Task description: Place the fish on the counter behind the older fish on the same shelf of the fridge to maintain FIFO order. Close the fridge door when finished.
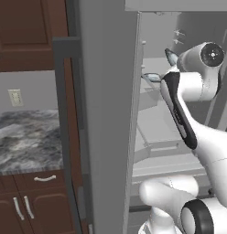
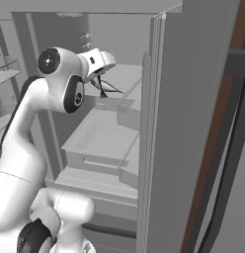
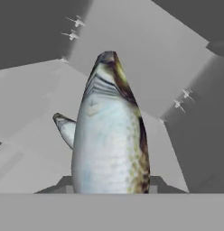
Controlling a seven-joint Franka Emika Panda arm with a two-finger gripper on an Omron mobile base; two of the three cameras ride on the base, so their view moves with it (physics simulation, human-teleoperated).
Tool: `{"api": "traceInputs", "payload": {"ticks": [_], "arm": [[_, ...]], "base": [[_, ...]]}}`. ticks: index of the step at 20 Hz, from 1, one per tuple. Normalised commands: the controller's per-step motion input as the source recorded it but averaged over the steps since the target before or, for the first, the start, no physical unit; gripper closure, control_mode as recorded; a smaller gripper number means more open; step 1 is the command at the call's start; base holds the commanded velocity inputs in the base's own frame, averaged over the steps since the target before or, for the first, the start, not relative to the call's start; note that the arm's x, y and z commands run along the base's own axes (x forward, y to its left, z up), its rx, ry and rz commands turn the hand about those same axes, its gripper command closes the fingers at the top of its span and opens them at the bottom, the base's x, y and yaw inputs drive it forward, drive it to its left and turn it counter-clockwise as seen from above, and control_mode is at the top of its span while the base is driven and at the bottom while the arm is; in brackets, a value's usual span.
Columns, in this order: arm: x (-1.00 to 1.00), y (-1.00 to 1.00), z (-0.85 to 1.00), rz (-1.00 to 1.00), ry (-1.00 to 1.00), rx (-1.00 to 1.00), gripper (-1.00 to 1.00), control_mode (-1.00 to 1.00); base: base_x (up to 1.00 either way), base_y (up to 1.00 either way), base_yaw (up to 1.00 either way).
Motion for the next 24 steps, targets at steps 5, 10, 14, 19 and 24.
{"api": "traceInputs", "payload": {"ticks": [5, 10, 14, 19, 24], "arm": [[0.74, 0.0, 0.14, 0.0, 0.03, -0.07, 1.0, -1.0], [0.81, -0.02, 0.0, 0.03, 0.1, -0.08, 1.0, -1.0], [0.71, -0.18, -0.12, 0.13, 0.03, -0.01, 1.0, -1.0], [0.47, -0.14, -0.35, 0.14, 0.0, 0.0, 1.0, -1.0], [0.46, -0.04, -0.29, 0.07, 0.0, -0.01, 1.0, -1.0]], "base": [[0.0, 0.0, 0.0], [0.0, 0.0, 0.0], [0.0, 0.0, 0.0], [0.0, 0.0, 0.0], [0.0, 0.0, 0.0]]}}
